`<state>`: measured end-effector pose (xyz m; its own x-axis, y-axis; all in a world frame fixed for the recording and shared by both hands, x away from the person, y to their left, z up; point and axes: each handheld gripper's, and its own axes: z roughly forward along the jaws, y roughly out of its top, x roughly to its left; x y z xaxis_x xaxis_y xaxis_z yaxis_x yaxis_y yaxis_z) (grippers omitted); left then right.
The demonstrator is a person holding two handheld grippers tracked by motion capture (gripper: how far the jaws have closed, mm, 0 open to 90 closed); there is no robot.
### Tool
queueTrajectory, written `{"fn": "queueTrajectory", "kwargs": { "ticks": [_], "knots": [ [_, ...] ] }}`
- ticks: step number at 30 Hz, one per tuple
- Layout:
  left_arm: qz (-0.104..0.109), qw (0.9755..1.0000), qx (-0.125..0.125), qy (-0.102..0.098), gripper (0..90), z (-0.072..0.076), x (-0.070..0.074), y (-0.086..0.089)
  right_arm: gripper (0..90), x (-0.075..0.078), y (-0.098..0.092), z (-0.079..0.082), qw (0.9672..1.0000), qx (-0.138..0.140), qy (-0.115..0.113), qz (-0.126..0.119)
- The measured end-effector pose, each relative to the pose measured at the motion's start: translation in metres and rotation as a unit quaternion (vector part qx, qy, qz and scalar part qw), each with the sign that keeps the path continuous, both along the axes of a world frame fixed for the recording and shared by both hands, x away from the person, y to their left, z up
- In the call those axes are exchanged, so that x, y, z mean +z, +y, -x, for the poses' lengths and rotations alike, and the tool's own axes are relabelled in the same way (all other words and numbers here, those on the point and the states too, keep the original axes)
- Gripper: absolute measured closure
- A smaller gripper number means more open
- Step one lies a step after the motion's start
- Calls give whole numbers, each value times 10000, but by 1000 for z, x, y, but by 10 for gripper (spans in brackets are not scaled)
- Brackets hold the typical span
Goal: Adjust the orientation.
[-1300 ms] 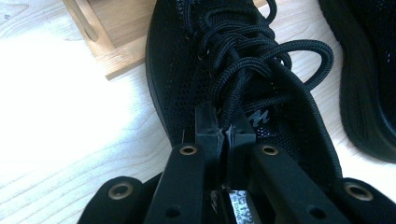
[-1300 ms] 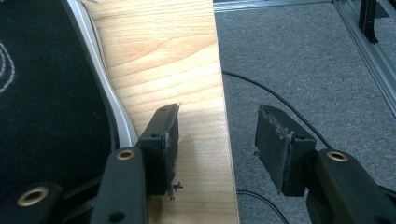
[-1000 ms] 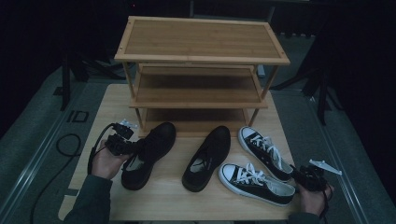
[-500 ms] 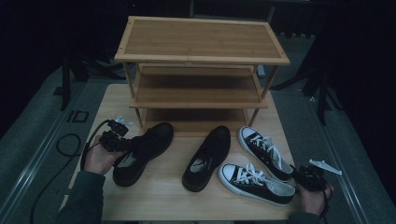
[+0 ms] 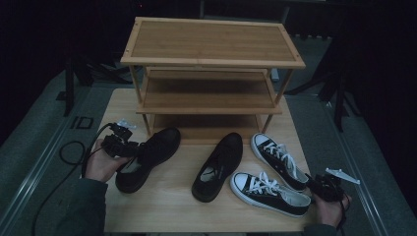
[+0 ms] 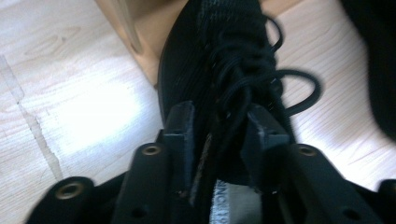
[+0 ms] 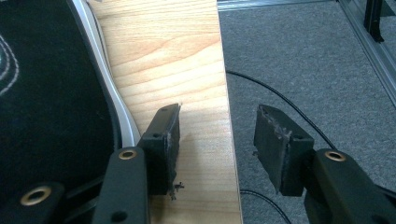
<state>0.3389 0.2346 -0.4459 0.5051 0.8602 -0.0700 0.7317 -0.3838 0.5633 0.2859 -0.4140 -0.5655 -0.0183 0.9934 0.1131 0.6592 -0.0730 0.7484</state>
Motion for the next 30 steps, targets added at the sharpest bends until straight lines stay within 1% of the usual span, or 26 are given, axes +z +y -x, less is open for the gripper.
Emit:
{"fn": "queueTrajectory", "kwargs": {
  "ticks": [2,6,12,13,17,21,24,25,30],
  "knots": [
    [17,10000,18,-76,598,2,5,-1,502,0,0,0,10000,2,0,-1],
    [17,9999,-13,-154,570,6,11,-7,502,0,0,0,10000,6,-1,-3],
    [-1,9998,-20,-200,563,8,17,-15,502,0,0,0,10000,11,-1,-5],
    [48,9997,-33,-216,557,9,18,-16,502,0,0,0,10000,11,0,-6],
    [84,9996,-107,-265,550,11,22,-20,502,0,0,0,10000,10,4,-12],
    [111,9995,-148,-268,545,9,24,-26,500,0,0,0,10000,1,18,-17],
    [89,9994,-222,-259,536,9,25,-31,501,0,0,0,10000,-2,11,-12],
    [123,9993,-217,-271,535,9,26,-34,500,0,0,0,10000,-5,8,-10],
    [112,9989,-324,-318,525,11,30,-43,501,0,0,1,10000,-13,13,-10]
  ]
}}
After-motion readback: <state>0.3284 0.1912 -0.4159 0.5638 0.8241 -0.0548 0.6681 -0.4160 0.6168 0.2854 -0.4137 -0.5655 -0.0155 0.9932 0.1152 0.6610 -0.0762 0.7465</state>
